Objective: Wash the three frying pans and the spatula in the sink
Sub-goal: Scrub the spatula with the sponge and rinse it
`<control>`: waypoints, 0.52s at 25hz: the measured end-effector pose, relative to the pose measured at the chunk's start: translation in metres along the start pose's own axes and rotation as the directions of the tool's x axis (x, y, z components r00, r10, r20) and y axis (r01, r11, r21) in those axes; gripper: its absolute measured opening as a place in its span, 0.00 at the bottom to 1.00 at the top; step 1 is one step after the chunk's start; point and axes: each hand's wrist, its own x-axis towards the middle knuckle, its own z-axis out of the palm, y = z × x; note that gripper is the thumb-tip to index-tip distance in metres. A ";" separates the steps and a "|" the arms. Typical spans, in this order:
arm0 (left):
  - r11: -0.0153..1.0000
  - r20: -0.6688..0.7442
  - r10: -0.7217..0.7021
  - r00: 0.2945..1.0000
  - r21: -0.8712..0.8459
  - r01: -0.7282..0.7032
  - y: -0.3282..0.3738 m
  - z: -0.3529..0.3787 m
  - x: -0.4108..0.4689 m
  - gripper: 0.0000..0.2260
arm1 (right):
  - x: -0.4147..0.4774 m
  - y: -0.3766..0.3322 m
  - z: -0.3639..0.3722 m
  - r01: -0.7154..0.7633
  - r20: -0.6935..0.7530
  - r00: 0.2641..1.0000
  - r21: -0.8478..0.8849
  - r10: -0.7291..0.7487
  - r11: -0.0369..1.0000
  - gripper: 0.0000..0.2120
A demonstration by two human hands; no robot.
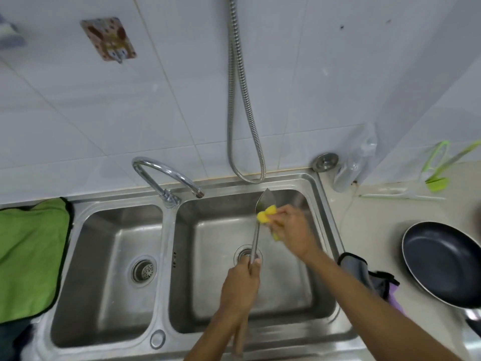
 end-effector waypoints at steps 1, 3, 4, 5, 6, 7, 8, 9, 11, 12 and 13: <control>0.977 -0.121 0.063 0.991 0.208 -0.036 -0.002 0.003 0.002 0.12 | -0.011 -0.026 0.006 0.041 0.017 0.999 0.094 -0.042 0.995 0.09; 0.913 -0.219 0.164 0.962 0.402 -0.064 -0.004 0.012 0.005 0.12 | -0.037 -0.068 0.010 0.245 0.047 0.968 0.022 -0.246 0.969 0.10; 0.876 -0.187 0.169 0.968 0.478 -0.061 -0.006 0.012 0.001 0.11 | -0.035 -0.071 0.007 0.351 0.026 0.936 -0.119 -0.351 0.929 0.10; 0.848 -0.163 0.175 0.971 0.527 -0.064 -0.010 0.011 -0.002 0.12 | -0.023 -0.064 0.002 0.395 -0.026 0.911 -0.230 -0.411 0.889 0.10; 0.828 -0.144 0.197 0.970 0.554 -0.086 -0.017 0.012 -0.005 0.16 | -0.003 -0.052 -0.006 0.314 -0.081 0.931 -0.313 -0.355 0.896 0.10; 0.807 -0.154 0.247 0.957 0.579 -0.115 -0.026 0.014 -0.006 0.20 | 0.020 -0.038 -0.016 0.165 -0.140 0.964 -0.349 -0.225 0.923 0.08; 0.787 -0.159 0.291 0.943 0.601 -0.142 -0.032 0.015 -0.009 0.22 | 0.038 -0.028 -0.027 0.004 -0.136 0.989 -0.367 -0.058 0.930 0.05; 0.773 -0.153 0.315 0.937 0.614 -0.159 -0.035 0.013 -0.011 0.23 | 0.048 -0.019 -0.028 -0.093 -0.066 0.995 -0.367 0.074 0.926 0.09; 0.752 -0.172 0.366 0.914 0.634 -0.182 -0.040 0.008 -0.008 0.21 | 0.043 -0.017 -0.019 -0.020 0.079 0.996 -0.273 0.043 0.962 0.13; 0.742 -0.178 0.383 0.906 0.644 -0.188 -0.044 0.008 -0.004 0.20 | 0.035 -0.022 -0.014 0.039 0.134 0.991 -0.194 -0.012 0.980 0.11; 0.732 -0.183 0.397 0.900 0.654 -0.190 -0.045 0.008 -0.002 0.19 | 0.028 -0.026 -0.011 0.072 0.187 0.981 -0.120 -0.048 0.990 0.11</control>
